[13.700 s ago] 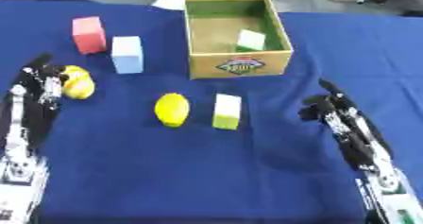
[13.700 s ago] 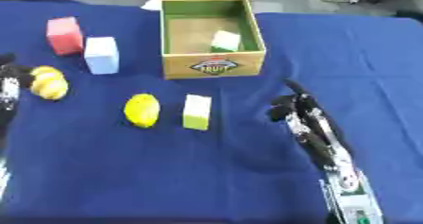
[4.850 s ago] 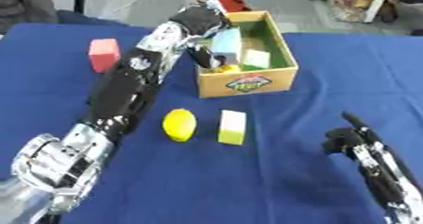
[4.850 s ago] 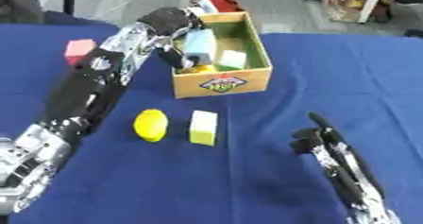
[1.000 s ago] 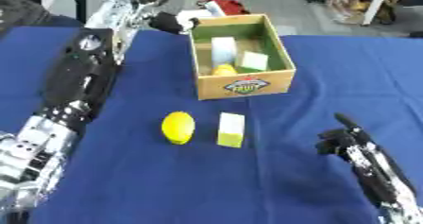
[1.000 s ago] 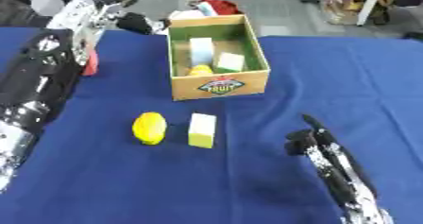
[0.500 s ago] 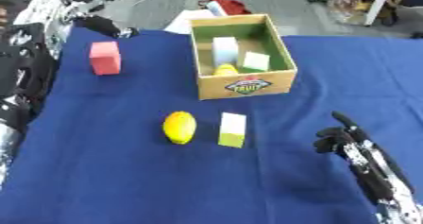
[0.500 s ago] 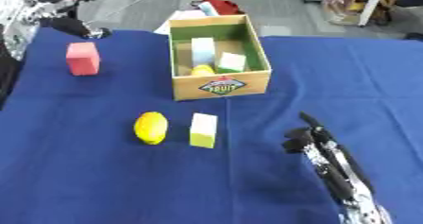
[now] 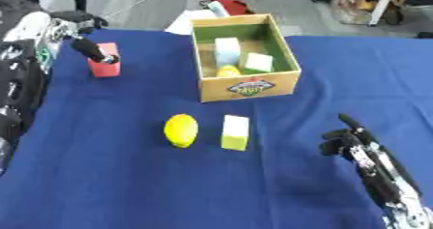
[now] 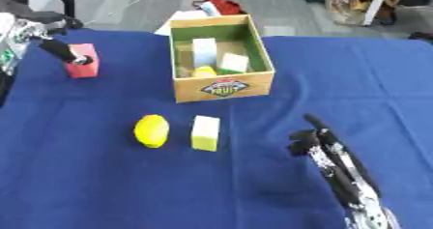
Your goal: Pick up objects on the table and place them in the box.
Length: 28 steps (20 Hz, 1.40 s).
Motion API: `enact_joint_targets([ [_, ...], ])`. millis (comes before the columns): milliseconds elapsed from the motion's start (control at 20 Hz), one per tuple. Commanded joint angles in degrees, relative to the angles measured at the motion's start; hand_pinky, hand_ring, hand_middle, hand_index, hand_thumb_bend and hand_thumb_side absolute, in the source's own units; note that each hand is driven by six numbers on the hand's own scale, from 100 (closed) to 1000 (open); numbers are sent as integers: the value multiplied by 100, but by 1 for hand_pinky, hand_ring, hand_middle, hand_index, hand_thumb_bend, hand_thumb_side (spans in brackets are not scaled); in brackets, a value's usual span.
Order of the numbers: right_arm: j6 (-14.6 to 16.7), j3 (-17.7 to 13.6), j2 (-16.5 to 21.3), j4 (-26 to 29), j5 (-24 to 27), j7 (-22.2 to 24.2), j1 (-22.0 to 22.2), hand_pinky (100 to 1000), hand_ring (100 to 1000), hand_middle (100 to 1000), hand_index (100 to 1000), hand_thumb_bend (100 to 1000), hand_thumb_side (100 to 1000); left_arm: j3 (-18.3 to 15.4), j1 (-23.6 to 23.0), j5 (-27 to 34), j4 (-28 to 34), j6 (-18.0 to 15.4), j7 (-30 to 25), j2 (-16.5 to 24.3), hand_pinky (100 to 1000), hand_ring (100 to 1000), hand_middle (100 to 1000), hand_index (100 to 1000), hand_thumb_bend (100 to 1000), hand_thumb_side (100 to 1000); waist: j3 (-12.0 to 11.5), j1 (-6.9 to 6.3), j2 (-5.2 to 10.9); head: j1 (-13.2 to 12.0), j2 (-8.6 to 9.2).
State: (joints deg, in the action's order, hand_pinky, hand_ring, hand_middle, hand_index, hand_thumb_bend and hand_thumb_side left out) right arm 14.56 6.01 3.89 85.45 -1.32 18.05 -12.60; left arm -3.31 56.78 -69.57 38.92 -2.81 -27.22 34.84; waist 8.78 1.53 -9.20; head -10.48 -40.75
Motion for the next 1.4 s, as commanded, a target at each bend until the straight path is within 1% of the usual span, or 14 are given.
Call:
enact_joint_targets([
  [50, 4, -31, 82, 45, -1, -26, -62, 650, 656, 666, 1000, 100, 741, -112, 69, -169, -95, 247, 246, 225, 862, 846, 875, 978, 468, 385, 14, -1, 22, 6, 19],
  [150, 4, -29, 82, 44, -1, -29, -66, 650, 656, 666, 1000, 100, 745, -142, 61, -230, -183, 348, 381, 229, 858, 839, 866, 971, 468, 339, 20, 4, 6, 1, 27],
  [500, 6, -13, 71, 43, -4, -30, -84, 650, 656, 666, 1000, 100, 759, -184, 30, -314, -290, 600, 910, 191, 858, 838, 868, 967, 414, 319, 57, 45, -67, -18, 56],
  [650, 9, -1, 68, 38, -6, -31, -100, 650, 656, 666, 1000, 100, 774, -180, 28, -249, -326, 576, 916, 183, 863, 843, 873, 969, 425, 320, 92, 77, -118, -35, 87],
  [750, 14, 6, 67, 34, -13, -35, -114, 650, 655, 666, 1000, 100, 776, -183, 21, -196, -330, 542, 867, 199, 863, 841, 872, 968, 395, 335, 127, 105, -161, -48, 106],
  [950, 23, 15, 65, 19, -13, -52, -150, 650, 655, 666, 1000, 100, 785, -185, -7, -113, -326, 496, 765, 239, 856, 832, 860, 963, 383, 348, 207, 172, -249, -96, 127],
  [1000, 24, 17, 63, 15, -13, -57, -156, 650, 655, 666, 1000, 100, 788, -182, -17, -110, -323, 492, 753, 242, 851, 820, 847, 955, 382, 337, 222, 186, -265, -107, 127],
  [1100, 26, 21, 57, 9, -12, -62, -164, 650, 655, 666, 1000, 100, 787, -168, -36, -131, -311, 487, 775, 236, 819, 766, 790, 912, 356, 322, 237, 208, -282, -124, 110],
  [1150, 28, 23, 54, 7, -11, -62, -167, 650, 655, 666, 1000, 100, 785, -161, -39, -157, -291, 490, 819, 236, 782, 695, 712, 857, 314, 310, 236, 215, -283, -130, 103],
  [1250, 32, 28, 51, 5, -12, -55, -172, 650, 655, 666, 1000, 100, 781, -154, -34, -202, -226, 506, 966, 236, 751, 627, 626, 806, 276, 296, 222, 219, -272, -142, 90],
  [1350, 34, 24, 54, 0, -15, -50, -167, 650, 655, 666, 1000, 100, 775, -144, -19, -213, -144, 496, 1126, 245, 722, 576, 562, 764, 242, 280, 199, 211, -245, -149, 83],
  [1400, 36, 19, 59, -1, -16, -50, -162, 650, 655, 666, 1000, 100, 774, -128, -10, -201, -87, 463, 1197, 255, 721, 574, 559, 763, 239, 278, 185, 203, -226, -149, 81],
])
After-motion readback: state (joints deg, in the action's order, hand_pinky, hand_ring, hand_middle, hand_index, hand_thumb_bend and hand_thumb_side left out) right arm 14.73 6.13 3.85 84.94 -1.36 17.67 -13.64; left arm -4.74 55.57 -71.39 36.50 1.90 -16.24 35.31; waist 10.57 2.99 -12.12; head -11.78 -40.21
